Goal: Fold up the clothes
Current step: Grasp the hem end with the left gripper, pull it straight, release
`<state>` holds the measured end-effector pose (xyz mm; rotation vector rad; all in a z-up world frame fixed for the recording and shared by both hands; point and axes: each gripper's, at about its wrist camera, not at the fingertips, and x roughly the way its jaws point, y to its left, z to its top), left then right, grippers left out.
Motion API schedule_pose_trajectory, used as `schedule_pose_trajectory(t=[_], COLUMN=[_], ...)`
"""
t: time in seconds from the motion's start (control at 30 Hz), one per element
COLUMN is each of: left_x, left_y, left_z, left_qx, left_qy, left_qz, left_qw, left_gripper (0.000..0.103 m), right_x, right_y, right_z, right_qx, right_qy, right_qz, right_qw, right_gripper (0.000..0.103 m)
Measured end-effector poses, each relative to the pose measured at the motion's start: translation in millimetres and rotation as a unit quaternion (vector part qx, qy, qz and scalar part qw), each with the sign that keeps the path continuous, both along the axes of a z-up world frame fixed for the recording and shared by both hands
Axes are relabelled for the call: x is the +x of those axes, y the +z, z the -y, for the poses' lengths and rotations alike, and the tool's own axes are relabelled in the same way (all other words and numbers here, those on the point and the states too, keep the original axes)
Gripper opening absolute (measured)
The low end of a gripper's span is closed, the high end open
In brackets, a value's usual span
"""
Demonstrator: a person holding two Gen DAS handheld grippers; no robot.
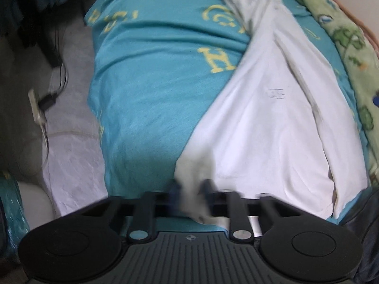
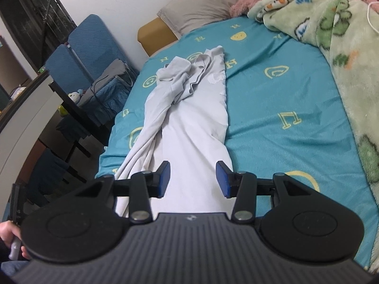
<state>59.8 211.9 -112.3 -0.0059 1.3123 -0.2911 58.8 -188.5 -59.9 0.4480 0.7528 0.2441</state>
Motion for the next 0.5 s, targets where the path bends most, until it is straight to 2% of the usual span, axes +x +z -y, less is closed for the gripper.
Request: schedule_pose_trajectory(t=[0.13,0.23,0.3,0.37,0.5], left_x=[-10.3,-27.6,-41.5,-61.5,-99.0], left_y=[22.0,53.0,73.2,90.0,112.2], left_z=[21.3,51.7,73.5,98.6,149.3], left_qx=[0.045,0.093,0.128,0.164,0.188], left_qy=[-0.045,-0.095,-0.128,-0.166,-0.226], left_qz=[0.035,0.069,0.094,0.126,0.169], left_qw=[0.9973,0.9887,0.9789,0.9643,0.9407], left_gripper=[0.007,0.006,0.006,0.005,0.005], right_x=[0.9,0.5,-0.7,-1.9,-4.2], right_y=[-2.3,-3.3,-3.8,-4.3,-4.1], right_z=[2.3,4.5,6.8,9.0,14.9], right_qx=[0.013,0.025,0.034,0.043,0.05], right_qy=[-0.003,-0.005,-0.008,-0.011,-0.022], right_qz=[-0.008,-0.014,-0.019,-0.025,-0.027], right_qw=[1.0,1.0,0.999,0.999,0.998], right_gripper=[0.046,0.046,0.046,0.046,0.046])
